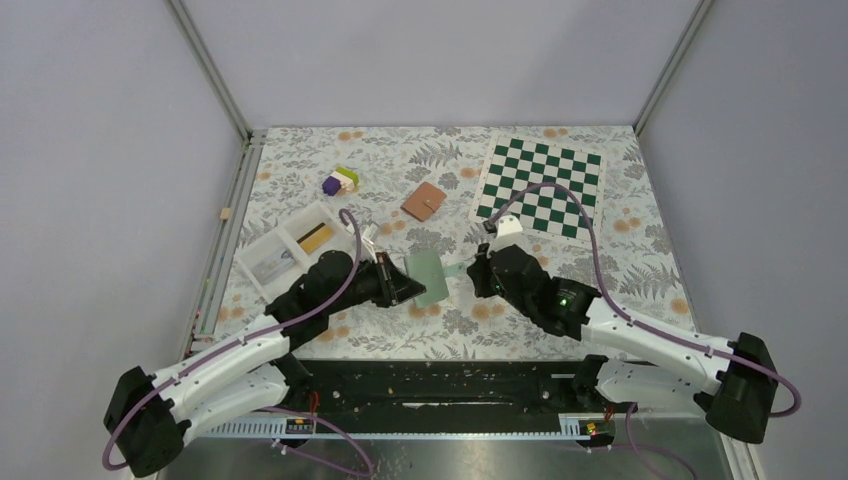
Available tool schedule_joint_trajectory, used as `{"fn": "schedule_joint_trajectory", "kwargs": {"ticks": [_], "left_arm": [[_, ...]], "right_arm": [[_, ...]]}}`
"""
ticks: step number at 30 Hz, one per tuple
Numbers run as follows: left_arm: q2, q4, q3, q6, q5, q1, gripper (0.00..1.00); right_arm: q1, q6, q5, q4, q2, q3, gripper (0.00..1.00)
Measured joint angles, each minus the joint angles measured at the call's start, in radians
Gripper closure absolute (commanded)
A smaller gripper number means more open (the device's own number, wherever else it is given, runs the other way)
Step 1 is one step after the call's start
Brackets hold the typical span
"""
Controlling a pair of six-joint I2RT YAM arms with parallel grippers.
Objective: Take the credit cards out of the card holder
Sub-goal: Open the card holder at the center of the board.
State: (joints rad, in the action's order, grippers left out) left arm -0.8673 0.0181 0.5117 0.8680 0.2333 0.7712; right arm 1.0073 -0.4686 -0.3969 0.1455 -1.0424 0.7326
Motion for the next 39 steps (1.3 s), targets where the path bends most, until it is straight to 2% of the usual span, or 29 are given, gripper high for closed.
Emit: {"fn": "schedule_joint_trajectory", "kwargs": {"ticks": [5,6,7,9,10,11,15,16,18,23,27,31,36,39], "left_arm": [[0.069,-0.121,-0.077,-0.035,0.034,0.0,1.0],[0.068,-0.131,-0.079,-0.049,0.051,0.0,1.0],[0.064,-0.142,-0.079,-0.06,0.065,0.0,1.0],[0.051,-0.151,-0.075,-0.082,0.096,0.0,1.0],[0.045,-0.151,-0.072,-0.092,0.106,0.0,1.0],[0.034,-0.145,-0.065,-0.105,0.115,0.0,1.0],[0.013,-0.118,-0.035,-0.153,0.124,0.0,1.0],[0.012,-0.117,-0.029,-0.164,0.126,0.0,1.0],[0.012,-0.119,-0.02,-0.182,0.134,0.0,1.0],[0.012,-0.135,-0.017,-0.208,0.179,0.0,1.0],[0.016,-0.144,-0.017,-0.232,0.203,0.0,1.0],[0.016,-0.143,-0.017,-0.251,0.22,0.0,1.0],[0.015,-0.145,-0.017,-0.265,0.242,0.0,1.0],[0.015,-0.155,-0.017,-0.265,0.255,0.0,1.0]], "right_arm": [[-0.116,0.005,0.142,-0.056,0.076,-0.085,0.98],[-0.129,0.006,0.186,-0.067,0.1,-0.106,0.95],[-0.134,0.008,0.225,-0.077,0.12,-0.117,0.88],[-0.146,0.007,0.29,-0.085,0.155,-0.127,0.59],[-0.158,-0.001,0.332,-0.088,0.18,-0.129,0.41],[-0.172,-0.008,0.369,-0.094,0.21,-0.133,0.33],[-0.193,-0.052,0.481,-0.152,0.342,-0.164,0.16],[-0.193,-0.063,0.504,-0.167,0.361,-0.171,0.15],[-0.194,-0.078,0.537,-0.196,0.372,-0.174,0.16],[-0.195,-0.088,0.595,-0.22,0.293,-0.175,0.29],[-0.196,-0.089,0.619,-0.219,0.271,-0.19,0.34],[-0.198,-0.083,0.627,-0.228,0.26,-0.19,0.47],[-0.203,-0.078,0.624,-0.229,0.253,-0.19,0.57],[-0.203,-0.076,0.624,-0.229,0.239,-0.19,0.66]]}}
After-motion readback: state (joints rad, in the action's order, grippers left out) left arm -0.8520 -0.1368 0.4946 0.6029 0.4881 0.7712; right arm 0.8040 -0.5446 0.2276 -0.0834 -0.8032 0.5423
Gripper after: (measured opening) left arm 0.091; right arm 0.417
